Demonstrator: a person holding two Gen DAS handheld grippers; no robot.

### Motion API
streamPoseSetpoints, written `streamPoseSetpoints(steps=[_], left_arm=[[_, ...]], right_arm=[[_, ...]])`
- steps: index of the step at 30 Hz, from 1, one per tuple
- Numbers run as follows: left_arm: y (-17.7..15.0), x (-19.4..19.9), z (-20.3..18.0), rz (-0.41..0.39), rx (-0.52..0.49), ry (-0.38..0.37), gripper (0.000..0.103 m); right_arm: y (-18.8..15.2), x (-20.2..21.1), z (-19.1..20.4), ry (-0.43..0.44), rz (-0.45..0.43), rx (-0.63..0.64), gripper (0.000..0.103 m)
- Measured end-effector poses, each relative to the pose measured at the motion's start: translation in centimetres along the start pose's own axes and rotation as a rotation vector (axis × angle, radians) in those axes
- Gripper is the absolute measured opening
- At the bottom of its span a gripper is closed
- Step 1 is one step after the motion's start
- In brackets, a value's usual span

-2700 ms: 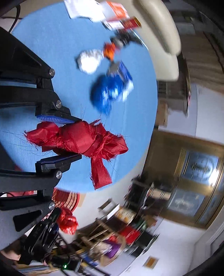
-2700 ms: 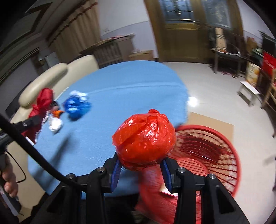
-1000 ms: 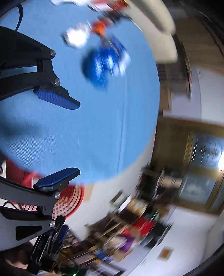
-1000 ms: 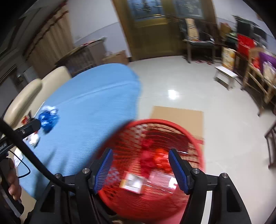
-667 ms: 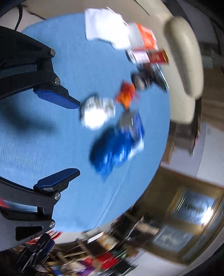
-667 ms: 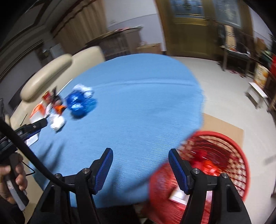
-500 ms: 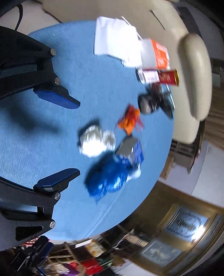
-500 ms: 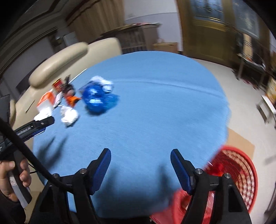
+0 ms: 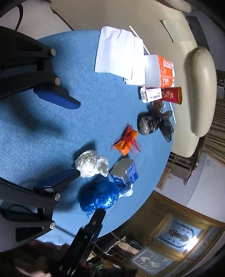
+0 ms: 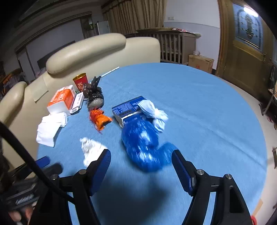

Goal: Collect trash
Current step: 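Move both tools back to the table toward the blue bag and white paper, then grasp the blue bag with the right gripper while the left grasps the crumpled white paper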

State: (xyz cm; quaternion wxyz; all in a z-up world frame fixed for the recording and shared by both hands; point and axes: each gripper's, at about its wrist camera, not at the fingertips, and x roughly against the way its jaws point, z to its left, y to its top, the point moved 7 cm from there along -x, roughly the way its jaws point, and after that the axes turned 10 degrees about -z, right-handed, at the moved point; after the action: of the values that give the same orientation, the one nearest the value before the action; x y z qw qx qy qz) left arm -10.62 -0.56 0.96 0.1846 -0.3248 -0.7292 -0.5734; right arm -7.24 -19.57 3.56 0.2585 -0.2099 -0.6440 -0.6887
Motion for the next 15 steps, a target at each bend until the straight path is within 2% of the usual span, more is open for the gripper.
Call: streamPoseSetpoints(steps=[7, 11, 12, 13, 15], left_arm=[[0.3, -1.0, 0.1, 0.01, -0.008, -0.002, 0.072], [0.6, -1.7, -0.3, 0.013, -0.015, -0.004, 0.073], [0.7, -2.0, -0.5, 0.015, -0.019, -0.004, 0.073], [0.7, -2.3, -0.7, 0.019, -0.024, -0.005, 0.073], [0.8, -2.8, -1.1, 0.025, -0.029, -0.005, 0.073]], right_arm=[[-0.6, -4.6, 0.3, -0.018, 0.066, 0.023, 0.076], [-1.0, -5.8, 0.0, -0.015, 0.086, 0.0, 0.075], [-1.1, -6.0, -0.2, -0.009, 0.091, -0.012, 0.074], [-1.2, -6.1, -0.4, -0.001, 0.095, -0.025, 0.064], [-1.3, -6.1, -0.6, 0.001, 0.092, -0.033, 0.061]])
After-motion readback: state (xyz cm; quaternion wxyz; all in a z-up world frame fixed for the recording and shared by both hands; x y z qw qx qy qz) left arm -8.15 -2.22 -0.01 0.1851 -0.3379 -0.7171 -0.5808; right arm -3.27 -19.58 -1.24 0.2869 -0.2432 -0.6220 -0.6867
